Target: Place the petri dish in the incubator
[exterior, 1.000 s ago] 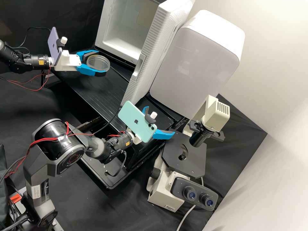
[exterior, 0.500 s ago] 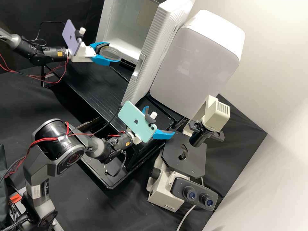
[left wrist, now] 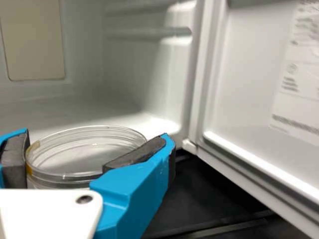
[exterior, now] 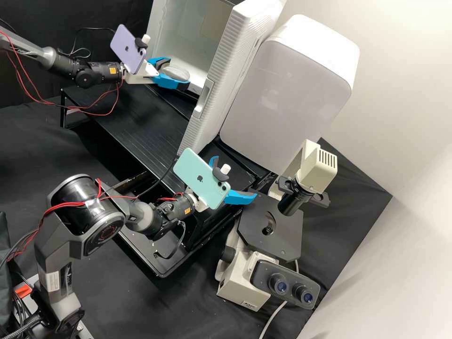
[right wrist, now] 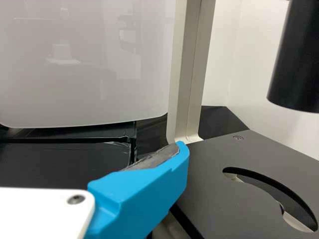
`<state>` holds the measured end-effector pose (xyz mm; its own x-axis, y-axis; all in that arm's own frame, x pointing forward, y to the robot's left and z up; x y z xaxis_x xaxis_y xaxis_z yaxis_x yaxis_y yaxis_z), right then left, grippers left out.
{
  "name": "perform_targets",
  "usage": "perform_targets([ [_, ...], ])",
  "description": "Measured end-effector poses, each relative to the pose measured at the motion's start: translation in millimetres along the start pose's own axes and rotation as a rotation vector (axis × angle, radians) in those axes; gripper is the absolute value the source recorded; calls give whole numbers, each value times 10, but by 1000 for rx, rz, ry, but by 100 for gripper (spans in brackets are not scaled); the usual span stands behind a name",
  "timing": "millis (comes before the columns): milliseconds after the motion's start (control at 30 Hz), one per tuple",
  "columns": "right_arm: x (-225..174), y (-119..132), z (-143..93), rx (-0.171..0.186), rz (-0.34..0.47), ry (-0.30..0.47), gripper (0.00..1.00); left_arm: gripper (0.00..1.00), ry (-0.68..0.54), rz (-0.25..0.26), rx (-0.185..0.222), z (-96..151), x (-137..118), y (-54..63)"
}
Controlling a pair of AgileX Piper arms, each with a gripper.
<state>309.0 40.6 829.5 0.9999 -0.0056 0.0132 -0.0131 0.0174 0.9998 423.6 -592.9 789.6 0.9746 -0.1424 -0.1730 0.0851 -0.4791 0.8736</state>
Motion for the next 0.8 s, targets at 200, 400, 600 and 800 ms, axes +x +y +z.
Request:
perform_targets([
  [200,0,0,0,0,0,0,100,0,28,7,-14,-2,112,53],
  [400,0,0,0,0,0,0,100,0,38,0,-14,-14,152,29],
  [600,0,0,0,0,0,0,100,0,56,-15,-13,-23,234,16],
  [800,0,0,0,0,0,0,100,0,100,-43,-13,-53,394,-47],
])
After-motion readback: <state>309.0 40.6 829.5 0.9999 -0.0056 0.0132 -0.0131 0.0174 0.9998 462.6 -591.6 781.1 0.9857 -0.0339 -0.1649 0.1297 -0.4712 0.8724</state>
